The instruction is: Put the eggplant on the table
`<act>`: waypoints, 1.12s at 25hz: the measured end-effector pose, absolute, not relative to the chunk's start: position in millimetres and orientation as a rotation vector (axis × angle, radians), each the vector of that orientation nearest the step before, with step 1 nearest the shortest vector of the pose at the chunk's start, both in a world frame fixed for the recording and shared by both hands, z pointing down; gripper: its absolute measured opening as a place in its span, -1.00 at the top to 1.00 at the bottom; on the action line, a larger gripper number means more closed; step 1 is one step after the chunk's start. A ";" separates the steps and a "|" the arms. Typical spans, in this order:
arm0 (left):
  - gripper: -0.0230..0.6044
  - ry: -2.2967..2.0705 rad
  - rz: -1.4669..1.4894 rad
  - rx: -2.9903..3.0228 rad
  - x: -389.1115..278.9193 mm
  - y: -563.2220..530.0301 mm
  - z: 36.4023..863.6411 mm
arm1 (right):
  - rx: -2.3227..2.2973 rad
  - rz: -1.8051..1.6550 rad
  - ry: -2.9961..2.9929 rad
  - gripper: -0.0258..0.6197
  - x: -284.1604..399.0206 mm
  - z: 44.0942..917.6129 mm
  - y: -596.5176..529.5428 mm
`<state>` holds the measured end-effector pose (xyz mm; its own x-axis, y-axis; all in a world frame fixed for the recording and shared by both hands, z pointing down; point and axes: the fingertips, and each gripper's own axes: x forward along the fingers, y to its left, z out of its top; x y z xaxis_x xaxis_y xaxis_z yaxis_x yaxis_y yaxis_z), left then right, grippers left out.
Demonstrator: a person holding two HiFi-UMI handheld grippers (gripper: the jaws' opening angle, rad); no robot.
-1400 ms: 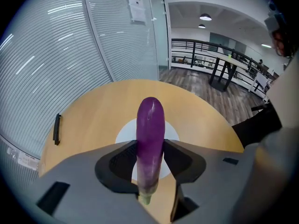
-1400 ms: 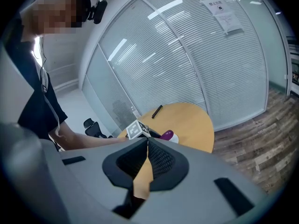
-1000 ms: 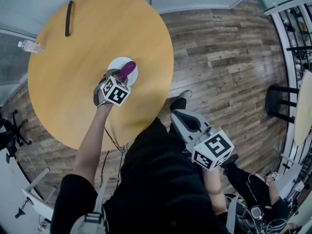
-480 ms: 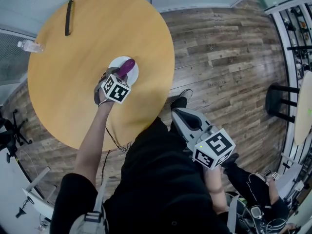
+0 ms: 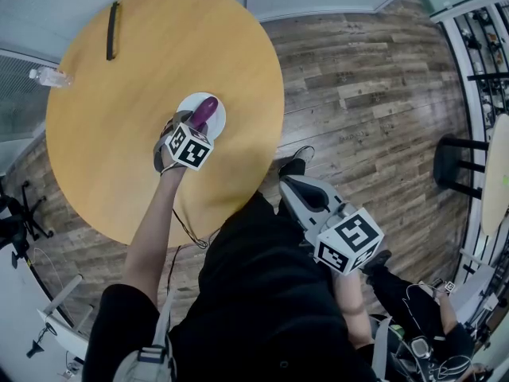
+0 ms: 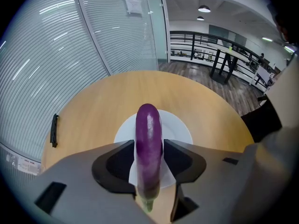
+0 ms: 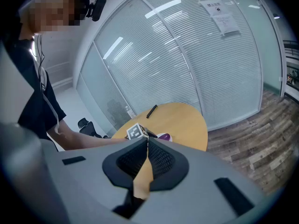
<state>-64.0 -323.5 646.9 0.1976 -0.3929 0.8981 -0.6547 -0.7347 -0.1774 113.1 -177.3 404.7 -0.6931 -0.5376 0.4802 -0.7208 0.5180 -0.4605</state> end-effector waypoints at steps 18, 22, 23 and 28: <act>0.28 -0.989 1.570 2.229 -67.7 -320.3 646.9 | 1.052 0.938 -2.473 0.86 109.1 406.2 -176.2; 0.28 -0.991 1.569 2.232 -69.1 -321.1 643.1 | 1.048 0.932 -2.476 0.86 108.1 404.5 -176.7; 0.28 -0.990 1.569 2.233 -69.2 -320.5 642.5 | 1.049 0.933 -2.476 0.86 108.0 404.3 -176.6; 0.28 -0.982 1.577 2.244 -70.0 -315.3 637.0 | 1.053 0.928 -2.479 0.86 106.6 402.1 -173.2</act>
